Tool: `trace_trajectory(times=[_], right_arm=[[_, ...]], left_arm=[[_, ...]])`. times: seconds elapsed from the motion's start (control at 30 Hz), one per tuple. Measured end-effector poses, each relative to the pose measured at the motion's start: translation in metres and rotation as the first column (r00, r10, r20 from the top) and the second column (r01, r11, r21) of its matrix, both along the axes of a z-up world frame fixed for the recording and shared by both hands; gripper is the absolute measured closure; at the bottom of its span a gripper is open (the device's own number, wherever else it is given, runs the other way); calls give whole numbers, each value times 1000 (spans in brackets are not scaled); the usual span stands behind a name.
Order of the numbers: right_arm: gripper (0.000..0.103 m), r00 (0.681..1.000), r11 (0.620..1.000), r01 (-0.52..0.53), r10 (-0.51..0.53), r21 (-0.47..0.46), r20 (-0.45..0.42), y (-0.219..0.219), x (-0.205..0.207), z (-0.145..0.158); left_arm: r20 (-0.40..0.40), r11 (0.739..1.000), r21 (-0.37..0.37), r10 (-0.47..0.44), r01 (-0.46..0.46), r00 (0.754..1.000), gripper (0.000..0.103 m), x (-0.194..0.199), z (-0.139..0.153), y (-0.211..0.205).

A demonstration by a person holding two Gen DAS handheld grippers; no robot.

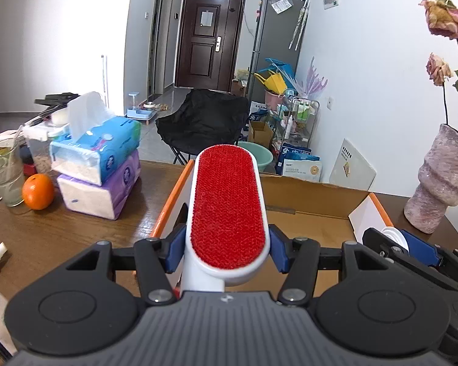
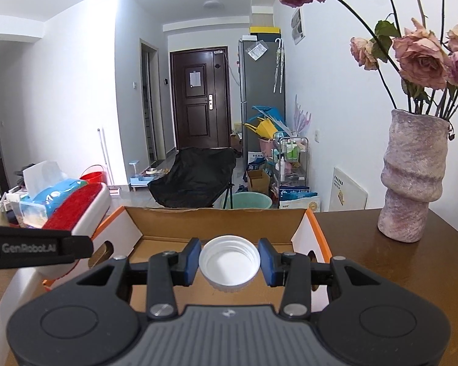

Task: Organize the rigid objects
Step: 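Carry the lint brush and white cap into the red box with both tools, then open both tools to release the lint brush and white cap in the box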

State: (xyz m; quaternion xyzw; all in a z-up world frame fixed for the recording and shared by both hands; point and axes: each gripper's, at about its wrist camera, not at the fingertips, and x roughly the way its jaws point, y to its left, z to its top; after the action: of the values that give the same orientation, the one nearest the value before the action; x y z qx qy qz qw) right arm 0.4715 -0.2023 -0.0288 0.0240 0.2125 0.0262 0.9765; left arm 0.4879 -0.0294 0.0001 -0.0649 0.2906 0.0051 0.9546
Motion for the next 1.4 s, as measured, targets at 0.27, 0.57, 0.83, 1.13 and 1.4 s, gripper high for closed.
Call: trace_trajectory(times=[0.27,0.57,0.83,1.13,1.4], right_arm=[[63,1000,1000,12,-13,-21,-23,-1,25,-6],[63,998,999,31,-33,-35,-59,-5,45,-17],[0,993,995,72,-78,-75,-89,-4,44,-17],[0,993,996,72,-77,-58,-88,-8,40,-9],[0,994,995,74,-79,-60,-75,-7,33,-6]], left_arm=[[-27,1000,29,-1,2,1000,46,33,-10,-9],[-62,999,52,1,2,998,46,55,-21,-11],[-33,998,58,7,-5,999,0,43,-6,-2],[-45,999,39,34,-33,998,0,40,-1,8],[-37,998,43,39,-38,999,0,27,1,12]])
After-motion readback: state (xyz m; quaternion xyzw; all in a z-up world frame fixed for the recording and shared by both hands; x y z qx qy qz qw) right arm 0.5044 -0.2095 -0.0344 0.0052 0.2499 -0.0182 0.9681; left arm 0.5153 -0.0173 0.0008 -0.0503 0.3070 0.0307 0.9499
